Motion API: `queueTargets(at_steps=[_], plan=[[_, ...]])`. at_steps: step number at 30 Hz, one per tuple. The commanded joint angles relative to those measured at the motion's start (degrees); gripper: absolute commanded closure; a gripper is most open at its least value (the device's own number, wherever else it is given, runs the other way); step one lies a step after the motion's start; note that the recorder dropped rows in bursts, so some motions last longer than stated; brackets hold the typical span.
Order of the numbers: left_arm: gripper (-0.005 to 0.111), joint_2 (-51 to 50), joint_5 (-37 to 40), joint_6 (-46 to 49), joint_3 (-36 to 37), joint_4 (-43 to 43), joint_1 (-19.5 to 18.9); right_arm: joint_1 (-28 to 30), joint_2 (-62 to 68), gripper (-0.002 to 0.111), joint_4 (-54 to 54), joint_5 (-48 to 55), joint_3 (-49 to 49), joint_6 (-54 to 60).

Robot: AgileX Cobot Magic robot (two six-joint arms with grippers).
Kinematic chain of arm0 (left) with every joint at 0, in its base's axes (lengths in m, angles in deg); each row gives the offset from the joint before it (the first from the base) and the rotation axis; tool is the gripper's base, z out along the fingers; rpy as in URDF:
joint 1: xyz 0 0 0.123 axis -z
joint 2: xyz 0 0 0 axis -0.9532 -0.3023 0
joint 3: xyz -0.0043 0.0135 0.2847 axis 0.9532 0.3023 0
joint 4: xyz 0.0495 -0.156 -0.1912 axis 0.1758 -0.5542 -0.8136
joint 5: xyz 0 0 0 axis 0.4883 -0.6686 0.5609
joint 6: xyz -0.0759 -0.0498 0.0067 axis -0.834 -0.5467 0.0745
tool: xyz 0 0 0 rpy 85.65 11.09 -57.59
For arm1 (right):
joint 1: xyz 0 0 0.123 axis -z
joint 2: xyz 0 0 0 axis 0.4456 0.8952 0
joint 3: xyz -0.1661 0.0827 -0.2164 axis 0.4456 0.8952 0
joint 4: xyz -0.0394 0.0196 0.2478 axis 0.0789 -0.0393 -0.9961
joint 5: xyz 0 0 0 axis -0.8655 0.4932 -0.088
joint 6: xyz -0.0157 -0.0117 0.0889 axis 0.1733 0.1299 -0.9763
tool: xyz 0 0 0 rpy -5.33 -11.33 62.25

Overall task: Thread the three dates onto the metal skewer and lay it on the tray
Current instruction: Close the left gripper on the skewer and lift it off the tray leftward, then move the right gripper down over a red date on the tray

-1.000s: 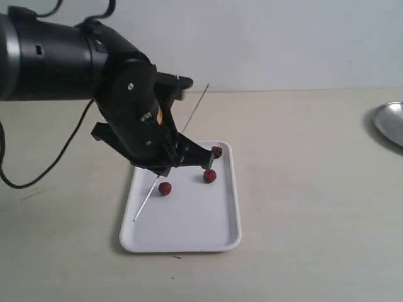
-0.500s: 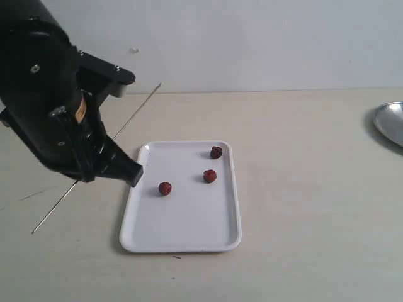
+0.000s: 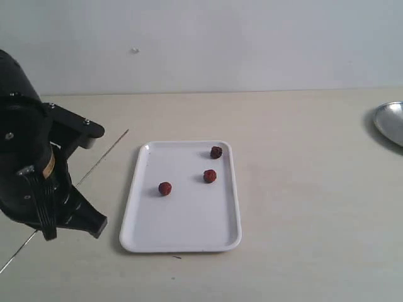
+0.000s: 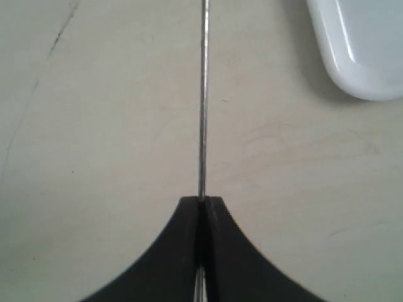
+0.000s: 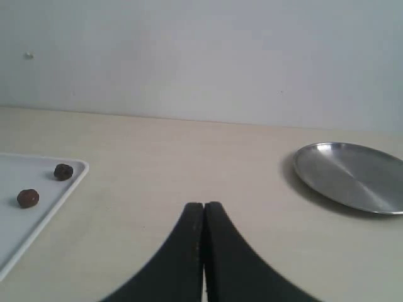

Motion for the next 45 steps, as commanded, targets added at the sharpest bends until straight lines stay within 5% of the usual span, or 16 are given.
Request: queueTargets(at_steps=[1,5,13,22,27,31,35,41,43,45], plan=[[0.107,0.54,-11.91,-3.78,5.1,0.54,-0.26,-0.08,-0.39,0.108,-0.02,-0.64,0.28,-0.03],[0.107,0.54,-20.07,-4.44,8.88,1.35,-0.26,-0.08,-0.39,0.108,0.18,-2.31,0.28,-0.03],[0.107,0.57,-21.2,-5.33,12.2,6.06,-0.26,-0.08,-0.39,0.108,0.18,-3.12,0.28,0.08],[0.107,0.81,-24.98,-12.12,15.55,10.01,-0.26,-0.08,-0.39,0.108,-1.68,-27.83,0.28,-0.93],[0.107,0.81,-24.75,-16.31,16.53,12.5,-0.26,-0.08,-0.39,0.108,-2.03,-32.91,0.28,-1.33],[0.107,0.81,-24.75,-17.61,16.9,13.0,-0.26,-0.08,-0.39,0.108,-7.29,-37.39,0.28,-18.52],[0.107,0.81,-24.94,-19.14,16.9,14.76,-0.26,-0.08,-0.39,0.108,-8.36,-46.03,0.16,-17.41],[0.107,0.81,-24.94,-20.54,16.9,16.04,-0.26,-0.08,21.88,0.108,-14.62,-41.31,-21.76,-8.06],[0.107,0.81,-25.22,-20.79,17.68,17.03,-0.26,-0.08,34.47,0.108,-14.52,-32.43,-35.24,-4.77],[0.107,0.81,-26.42,-21.29,18.36,17.14,-0.26,-0.08,50.47,0.108,-12.83,-11.88,-53.26,0.91]])
